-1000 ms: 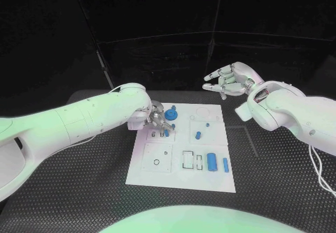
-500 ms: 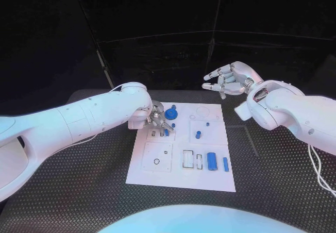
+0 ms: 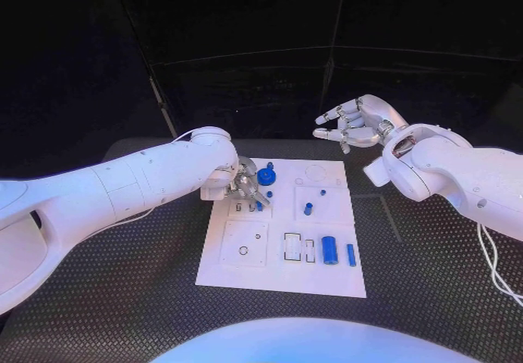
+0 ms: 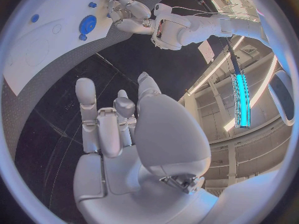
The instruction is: Assemble the parts on the task board
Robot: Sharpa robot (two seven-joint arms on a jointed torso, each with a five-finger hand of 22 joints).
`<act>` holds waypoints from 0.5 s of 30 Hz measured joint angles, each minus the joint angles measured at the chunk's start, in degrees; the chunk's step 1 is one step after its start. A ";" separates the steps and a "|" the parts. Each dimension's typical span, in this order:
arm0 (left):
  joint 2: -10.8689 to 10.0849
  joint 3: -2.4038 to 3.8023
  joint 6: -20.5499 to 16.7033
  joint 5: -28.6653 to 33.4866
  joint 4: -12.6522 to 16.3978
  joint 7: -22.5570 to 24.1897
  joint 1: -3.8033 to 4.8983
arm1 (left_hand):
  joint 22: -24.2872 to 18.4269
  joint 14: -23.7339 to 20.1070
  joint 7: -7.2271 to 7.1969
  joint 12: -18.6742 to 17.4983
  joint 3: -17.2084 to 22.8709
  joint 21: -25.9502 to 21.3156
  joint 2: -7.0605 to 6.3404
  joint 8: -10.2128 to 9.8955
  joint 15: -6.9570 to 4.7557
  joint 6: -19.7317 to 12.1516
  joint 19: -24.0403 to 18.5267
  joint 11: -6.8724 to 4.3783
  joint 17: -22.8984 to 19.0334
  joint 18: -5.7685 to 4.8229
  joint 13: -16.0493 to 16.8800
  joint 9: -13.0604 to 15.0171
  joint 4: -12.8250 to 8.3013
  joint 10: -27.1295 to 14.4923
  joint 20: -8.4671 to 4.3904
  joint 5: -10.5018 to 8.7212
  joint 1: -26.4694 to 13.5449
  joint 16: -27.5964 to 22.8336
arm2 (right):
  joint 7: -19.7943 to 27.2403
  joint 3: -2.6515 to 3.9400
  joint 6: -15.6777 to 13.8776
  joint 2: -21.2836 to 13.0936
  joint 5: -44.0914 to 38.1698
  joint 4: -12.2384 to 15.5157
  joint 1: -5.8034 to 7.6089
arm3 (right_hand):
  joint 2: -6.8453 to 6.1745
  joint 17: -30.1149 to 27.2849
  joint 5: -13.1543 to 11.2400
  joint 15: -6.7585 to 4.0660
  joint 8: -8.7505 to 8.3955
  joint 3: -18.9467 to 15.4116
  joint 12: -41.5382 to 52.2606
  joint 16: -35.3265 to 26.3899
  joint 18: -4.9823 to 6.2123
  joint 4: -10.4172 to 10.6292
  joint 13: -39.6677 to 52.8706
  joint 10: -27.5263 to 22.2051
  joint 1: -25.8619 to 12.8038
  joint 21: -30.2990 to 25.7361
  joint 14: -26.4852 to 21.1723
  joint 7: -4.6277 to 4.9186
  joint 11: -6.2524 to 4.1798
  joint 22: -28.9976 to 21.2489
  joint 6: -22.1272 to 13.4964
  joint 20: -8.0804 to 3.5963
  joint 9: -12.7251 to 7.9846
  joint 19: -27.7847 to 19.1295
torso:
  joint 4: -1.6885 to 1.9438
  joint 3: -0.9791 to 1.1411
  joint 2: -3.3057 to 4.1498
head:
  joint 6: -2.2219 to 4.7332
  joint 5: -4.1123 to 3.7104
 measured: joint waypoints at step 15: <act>0.08 0.00 0.31 0.00 -0.11 -0.02 0.04 | 0.00 0.00 -0.37 -0.48 4.51 -0.22 1.90 0.00 0.00 -0.65 -0.20 -0.30 0.00 0.00 -0.20 0.53 -2.05 -0.52 -0.20 0.24 4.32 0.00 | -0.15 -0.01 0.40 0.37 -0.01 -0.31 0.00 | 0.04 0.00 0.00 0.00 0.05 0.00 0.00 0.00 -0.01 0.00 0.00 0.00 0.04 0.00 0.00 0.00 0.00 -0.06 0.00 0.00 0.00 0.00 | 0.01 0.00 0.00 | -0.17 0.11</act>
